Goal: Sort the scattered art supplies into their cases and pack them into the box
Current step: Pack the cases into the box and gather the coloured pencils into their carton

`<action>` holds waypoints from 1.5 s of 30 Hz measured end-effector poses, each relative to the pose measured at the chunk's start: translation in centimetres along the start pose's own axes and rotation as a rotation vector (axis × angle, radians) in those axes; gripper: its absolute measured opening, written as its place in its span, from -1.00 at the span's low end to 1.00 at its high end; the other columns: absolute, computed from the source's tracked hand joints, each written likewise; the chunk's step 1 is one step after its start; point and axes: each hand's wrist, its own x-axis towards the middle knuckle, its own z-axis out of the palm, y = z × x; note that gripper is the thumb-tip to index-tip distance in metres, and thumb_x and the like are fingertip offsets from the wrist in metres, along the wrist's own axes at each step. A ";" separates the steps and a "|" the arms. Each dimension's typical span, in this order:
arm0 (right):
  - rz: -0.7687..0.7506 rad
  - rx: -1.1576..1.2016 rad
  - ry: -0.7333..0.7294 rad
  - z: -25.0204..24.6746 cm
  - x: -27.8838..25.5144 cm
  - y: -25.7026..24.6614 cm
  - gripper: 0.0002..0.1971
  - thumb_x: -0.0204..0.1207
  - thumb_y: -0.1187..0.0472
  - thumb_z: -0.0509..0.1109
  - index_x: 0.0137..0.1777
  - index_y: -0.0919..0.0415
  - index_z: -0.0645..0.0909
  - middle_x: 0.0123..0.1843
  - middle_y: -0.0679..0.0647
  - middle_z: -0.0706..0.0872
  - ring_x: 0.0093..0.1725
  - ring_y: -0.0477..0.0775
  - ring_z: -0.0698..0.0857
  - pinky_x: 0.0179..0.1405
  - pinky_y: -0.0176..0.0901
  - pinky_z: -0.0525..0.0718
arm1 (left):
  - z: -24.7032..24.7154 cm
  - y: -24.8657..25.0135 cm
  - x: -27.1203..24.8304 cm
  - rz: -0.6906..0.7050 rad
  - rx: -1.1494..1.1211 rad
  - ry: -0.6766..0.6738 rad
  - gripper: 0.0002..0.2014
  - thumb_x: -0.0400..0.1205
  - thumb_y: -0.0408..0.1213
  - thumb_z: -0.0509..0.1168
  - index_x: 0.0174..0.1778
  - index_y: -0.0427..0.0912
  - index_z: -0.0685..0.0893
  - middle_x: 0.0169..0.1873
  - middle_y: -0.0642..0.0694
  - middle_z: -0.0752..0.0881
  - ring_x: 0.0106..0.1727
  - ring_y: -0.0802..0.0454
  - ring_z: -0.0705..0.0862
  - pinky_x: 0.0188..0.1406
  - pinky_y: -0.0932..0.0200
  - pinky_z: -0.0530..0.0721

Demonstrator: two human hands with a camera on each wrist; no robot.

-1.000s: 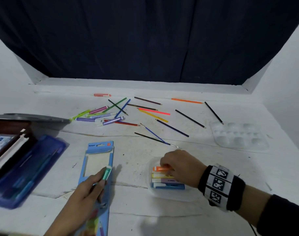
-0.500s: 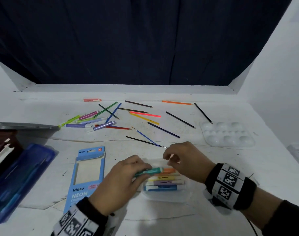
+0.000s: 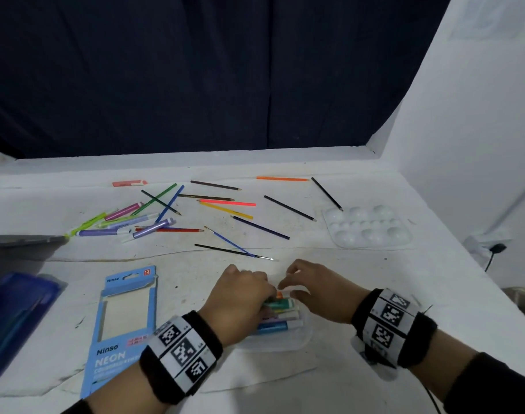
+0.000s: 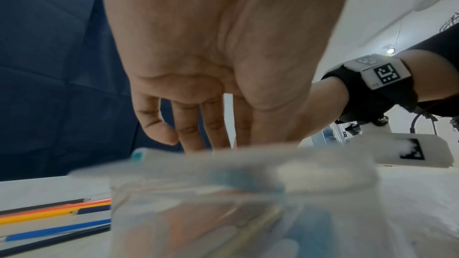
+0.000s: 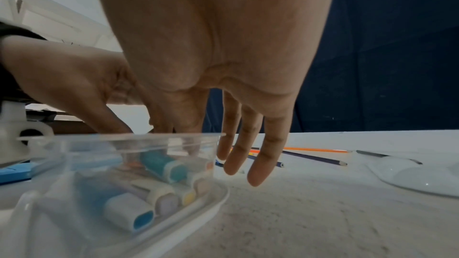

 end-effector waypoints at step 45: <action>-0.311 -0.102 -0.032 -3.2 29.1 -10.2 -0.75 0.62 0.07 0.32 0.26 0.03 0.64 0.14 -0.06 0.73 0.12 -0.03 0.63 0.17 -0.06 0.62 | 1.5 -31.5 -5.7 -0.792 -0.550 0.491 -0.80 0.59 -0.44 0.37 0.00 -0.04 0.72 -0.12 -0.09 0.78 -0.10 -0.03 0.74 -0.03 0.15 0.66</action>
